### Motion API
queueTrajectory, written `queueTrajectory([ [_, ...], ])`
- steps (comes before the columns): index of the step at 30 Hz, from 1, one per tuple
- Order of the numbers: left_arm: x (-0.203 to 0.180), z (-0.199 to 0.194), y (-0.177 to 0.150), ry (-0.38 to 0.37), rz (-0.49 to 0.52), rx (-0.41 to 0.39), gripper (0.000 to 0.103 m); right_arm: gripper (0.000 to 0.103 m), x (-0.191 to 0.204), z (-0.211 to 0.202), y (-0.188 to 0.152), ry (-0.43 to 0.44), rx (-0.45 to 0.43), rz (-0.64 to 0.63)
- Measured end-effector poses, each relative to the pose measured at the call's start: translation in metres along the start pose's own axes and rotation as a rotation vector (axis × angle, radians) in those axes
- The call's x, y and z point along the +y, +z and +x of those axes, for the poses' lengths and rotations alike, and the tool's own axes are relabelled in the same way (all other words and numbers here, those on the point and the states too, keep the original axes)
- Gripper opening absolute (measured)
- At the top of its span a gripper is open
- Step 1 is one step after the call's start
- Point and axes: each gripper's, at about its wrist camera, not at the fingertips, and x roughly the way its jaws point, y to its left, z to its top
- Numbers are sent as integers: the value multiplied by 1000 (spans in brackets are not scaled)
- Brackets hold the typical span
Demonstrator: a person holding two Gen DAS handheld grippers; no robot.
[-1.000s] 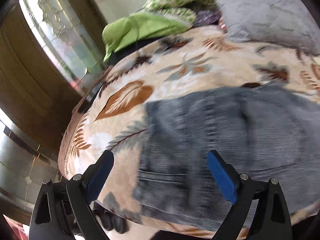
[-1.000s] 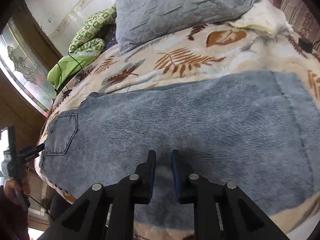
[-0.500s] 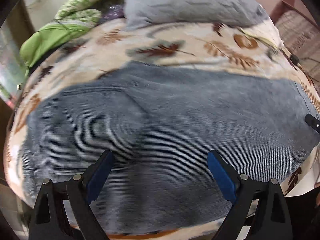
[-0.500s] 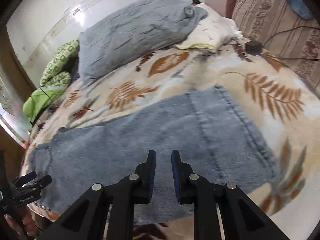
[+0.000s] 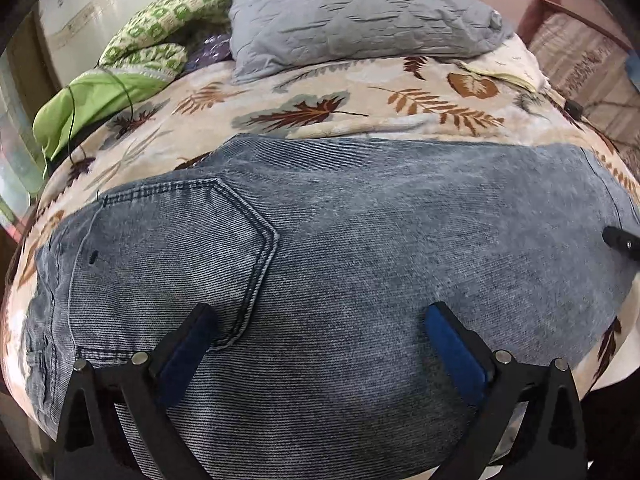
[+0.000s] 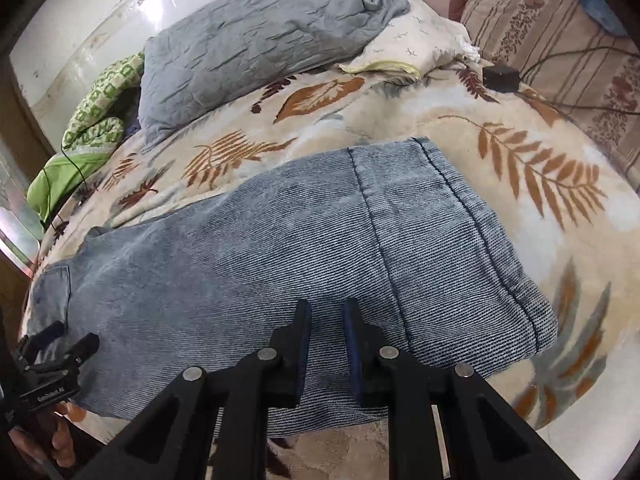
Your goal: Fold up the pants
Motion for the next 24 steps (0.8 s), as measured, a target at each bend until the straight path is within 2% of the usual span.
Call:
queueTrajectory([
  [4,-1,-5,1,-5,20,46,103,21,-5,-5,-3,38,12,7],
  [8,-11,-17,-3,-9,65,78,103,21,-25,-18,0,149,55,104],
  [13,-36,-36,-2,-67,124,22,103,23,-72,-58,7,216,-84,241],
  [14,-40,-37,2,-84,119,19,103,31,-81,-60,7,239,-91,276],
  [17,-52,-34,14,-114,110,45,103,68,-106,-60,2,283,-96,405],
  [21,-68,-27,30,-123,96,64,103,68,-128,-67,-2,306,-148,486],
  [24,-85,-22,46,-131,89,67,103,68,-146,-59,-11,360,-113,586],
])
